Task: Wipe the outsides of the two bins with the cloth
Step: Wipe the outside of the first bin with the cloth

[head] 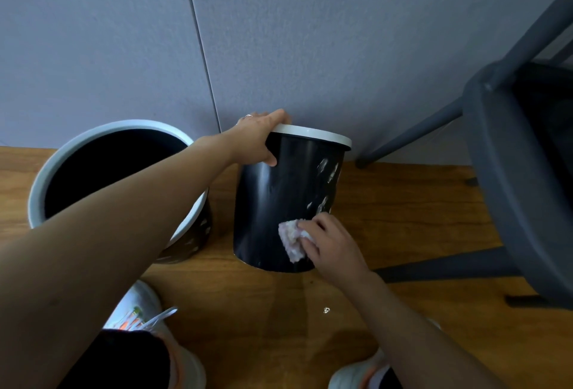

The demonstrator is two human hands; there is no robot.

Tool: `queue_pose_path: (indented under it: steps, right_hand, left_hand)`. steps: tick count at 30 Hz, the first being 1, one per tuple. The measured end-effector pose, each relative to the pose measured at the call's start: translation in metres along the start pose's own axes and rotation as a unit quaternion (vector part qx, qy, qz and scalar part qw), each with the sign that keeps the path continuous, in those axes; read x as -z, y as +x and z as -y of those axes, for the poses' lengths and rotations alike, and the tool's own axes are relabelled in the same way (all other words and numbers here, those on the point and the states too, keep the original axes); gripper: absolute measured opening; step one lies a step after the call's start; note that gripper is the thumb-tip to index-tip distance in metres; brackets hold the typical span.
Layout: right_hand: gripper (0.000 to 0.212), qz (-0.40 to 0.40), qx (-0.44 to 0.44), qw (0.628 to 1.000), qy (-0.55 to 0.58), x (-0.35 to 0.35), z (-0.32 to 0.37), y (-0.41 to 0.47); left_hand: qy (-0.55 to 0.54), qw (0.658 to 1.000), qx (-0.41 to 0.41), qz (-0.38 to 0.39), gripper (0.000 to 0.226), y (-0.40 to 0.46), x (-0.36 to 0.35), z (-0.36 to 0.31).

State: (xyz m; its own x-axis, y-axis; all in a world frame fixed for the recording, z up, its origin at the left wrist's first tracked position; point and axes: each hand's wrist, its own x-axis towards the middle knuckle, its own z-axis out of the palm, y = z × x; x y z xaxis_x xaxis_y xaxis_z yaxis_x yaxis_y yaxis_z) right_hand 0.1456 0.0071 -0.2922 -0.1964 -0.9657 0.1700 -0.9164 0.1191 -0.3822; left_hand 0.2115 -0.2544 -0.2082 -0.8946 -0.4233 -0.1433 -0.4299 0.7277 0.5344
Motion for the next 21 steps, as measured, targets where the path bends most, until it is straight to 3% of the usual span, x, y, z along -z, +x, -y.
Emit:
queue_pose_path:
  steps: [7, 13, 21]
  right_hand:
    - [0.024, 0.009, -0.018, 1.0, 0.016, -0.005, 0.002, -0.005]
    - [0.022, 0.005, 0.011, 1.0, -0.004, -0.004, -0.001, -0.004]
    - [0.025, 0.009, 0.027, 1.0, -0.009, -0.011, 0.002, -0.009]
  left_hand:
    - [-0.087, 0.996, 0.022, 0.022, 0.063, -0.005, 0.001, 0.003]
    - [0.112, 0.992, -0.046, -0.034, 0.072, 0.001, -0.009, -0.014]
    - [0.045, 0.998, -0.041, 0.002, 0.06, 0.008, -0.01, -0.013]
